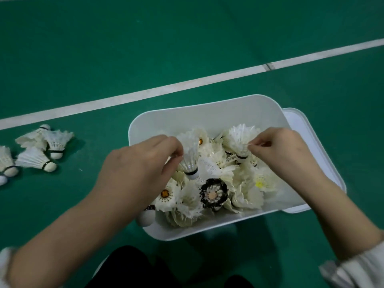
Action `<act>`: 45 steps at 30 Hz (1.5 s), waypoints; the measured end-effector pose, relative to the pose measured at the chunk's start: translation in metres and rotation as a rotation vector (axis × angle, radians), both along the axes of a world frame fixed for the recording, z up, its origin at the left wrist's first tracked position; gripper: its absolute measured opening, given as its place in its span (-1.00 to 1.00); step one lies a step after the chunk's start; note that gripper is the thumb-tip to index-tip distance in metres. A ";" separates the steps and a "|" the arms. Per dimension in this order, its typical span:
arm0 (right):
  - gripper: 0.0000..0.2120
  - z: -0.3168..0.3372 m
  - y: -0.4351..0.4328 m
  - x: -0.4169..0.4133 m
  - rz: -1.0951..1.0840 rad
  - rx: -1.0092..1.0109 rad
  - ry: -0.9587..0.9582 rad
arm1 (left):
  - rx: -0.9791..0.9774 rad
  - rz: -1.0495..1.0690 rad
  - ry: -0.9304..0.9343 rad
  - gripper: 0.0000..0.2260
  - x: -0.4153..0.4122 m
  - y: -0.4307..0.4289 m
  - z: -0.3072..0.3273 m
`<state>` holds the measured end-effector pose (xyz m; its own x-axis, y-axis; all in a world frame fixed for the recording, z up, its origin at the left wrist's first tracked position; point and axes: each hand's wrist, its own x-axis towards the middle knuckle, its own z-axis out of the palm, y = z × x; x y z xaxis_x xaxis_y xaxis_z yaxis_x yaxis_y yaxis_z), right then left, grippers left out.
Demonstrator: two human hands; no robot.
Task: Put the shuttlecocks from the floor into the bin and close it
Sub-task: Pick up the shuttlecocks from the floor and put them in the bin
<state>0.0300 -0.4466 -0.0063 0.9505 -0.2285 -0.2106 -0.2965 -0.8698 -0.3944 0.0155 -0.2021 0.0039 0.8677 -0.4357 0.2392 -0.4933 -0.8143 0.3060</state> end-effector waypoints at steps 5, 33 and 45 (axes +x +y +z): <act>-0.90 -0.004 -0.006 -0.005 0.015 -0.036 -0.005 | 0.001 -0.012 -0.009 -0.93 0.001 -0.003 0.001; -0.62 -0.014 0.009 -0.023 0.040 0.073 0.360 | -0.070 -0.040 0.042 -0.89 -0.004 0.008 -0.016; -0.79 -0.004 0.080 -0.022 0.508 0.424 -0.055 | -0.240 -0.133 0.163 -0.88 -0.002 0.007 -0.025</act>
